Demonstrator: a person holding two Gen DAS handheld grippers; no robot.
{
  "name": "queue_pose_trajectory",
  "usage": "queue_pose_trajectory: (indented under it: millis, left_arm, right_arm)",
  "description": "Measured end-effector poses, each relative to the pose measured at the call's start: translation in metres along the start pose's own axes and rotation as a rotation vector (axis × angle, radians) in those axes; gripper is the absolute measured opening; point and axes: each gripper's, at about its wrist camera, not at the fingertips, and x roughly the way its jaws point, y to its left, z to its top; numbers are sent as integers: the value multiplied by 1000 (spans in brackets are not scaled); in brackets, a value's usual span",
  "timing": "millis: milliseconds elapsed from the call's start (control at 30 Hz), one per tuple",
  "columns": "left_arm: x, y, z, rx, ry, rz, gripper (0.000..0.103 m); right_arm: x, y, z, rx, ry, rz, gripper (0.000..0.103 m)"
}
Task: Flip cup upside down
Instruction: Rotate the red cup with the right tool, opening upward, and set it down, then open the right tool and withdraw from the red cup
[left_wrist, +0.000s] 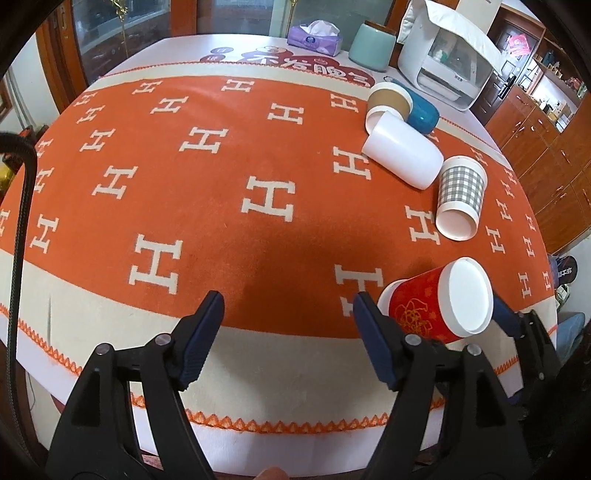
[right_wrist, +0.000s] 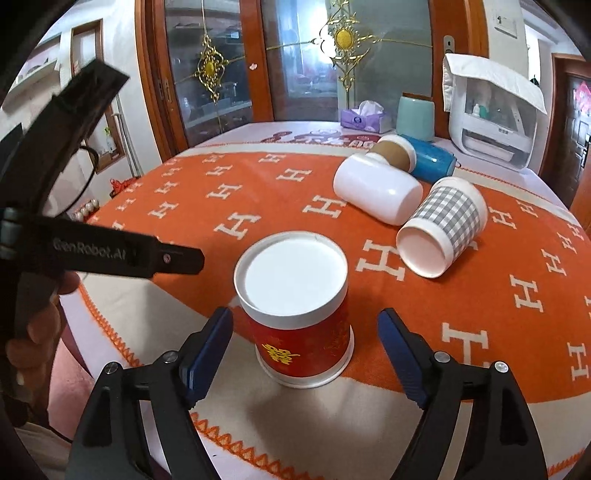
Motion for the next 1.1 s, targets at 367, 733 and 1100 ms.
queue_pose_trajectory:
  millis: [367, 733, 1100]
  left_arm:
    - [-30, -11, -7, 31, -65, -13, 71]
    - [-89, -36, -7, 95, -211, -9, 71]
    - [-142, -63, 4, 122, -344, 5, 80]
  right_arm:
    - [-65, -9, 10, 32, -99, -12, 88]
    - [-136, -2, 46, 77, -148, -115, 88]
    - [-174, -11, 82, 198, -128, -152, 88]
